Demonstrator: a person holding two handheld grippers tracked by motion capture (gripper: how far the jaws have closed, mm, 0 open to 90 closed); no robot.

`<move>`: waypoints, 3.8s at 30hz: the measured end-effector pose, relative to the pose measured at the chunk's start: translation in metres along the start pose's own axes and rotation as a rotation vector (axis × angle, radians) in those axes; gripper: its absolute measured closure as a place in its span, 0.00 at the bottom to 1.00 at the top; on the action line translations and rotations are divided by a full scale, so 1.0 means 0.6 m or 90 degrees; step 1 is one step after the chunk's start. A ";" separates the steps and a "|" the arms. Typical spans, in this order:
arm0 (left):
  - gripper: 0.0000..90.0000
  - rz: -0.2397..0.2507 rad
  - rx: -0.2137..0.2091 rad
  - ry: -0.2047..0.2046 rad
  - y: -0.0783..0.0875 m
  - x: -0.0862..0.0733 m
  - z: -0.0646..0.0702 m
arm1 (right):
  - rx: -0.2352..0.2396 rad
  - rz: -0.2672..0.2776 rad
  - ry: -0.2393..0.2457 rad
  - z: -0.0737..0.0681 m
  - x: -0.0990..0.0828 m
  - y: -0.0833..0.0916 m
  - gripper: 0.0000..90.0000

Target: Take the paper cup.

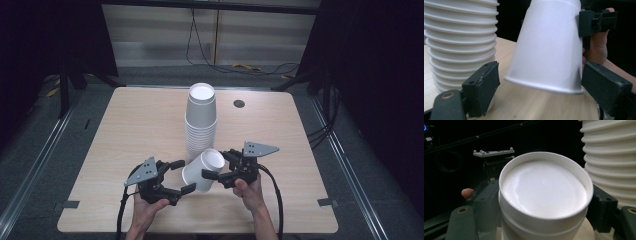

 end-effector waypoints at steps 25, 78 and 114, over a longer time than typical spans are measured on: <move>0.10 -0.051 -0.047 -0.022 -0.034 -0.021 0.021 | 0.049 -0.018 0.003 -0.018 -0.016 -0.030 0.27; 0.18 -0.175 -0.018 -0.076 -0.010 -0.038 -0.014 | -0.036 -0.104 0.028 -0.001 -0.041 0.007 0.16; 0.18 -0.369 -0.020 -0.208 -0.026 -0.057 -0.014 | -0.059 -0.381 0.054 0.009 -0.074 0.020 0.18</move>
Point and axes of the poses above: each handheld gripper's, and its own axes: y roughly backward along the jaws, x roughly out of its top, z roughly to its right, the point moved 9 cm from there along -y, roughly forward along the jaws, and after that the axes turned 9 degrees about x, right-handed, at the moved point
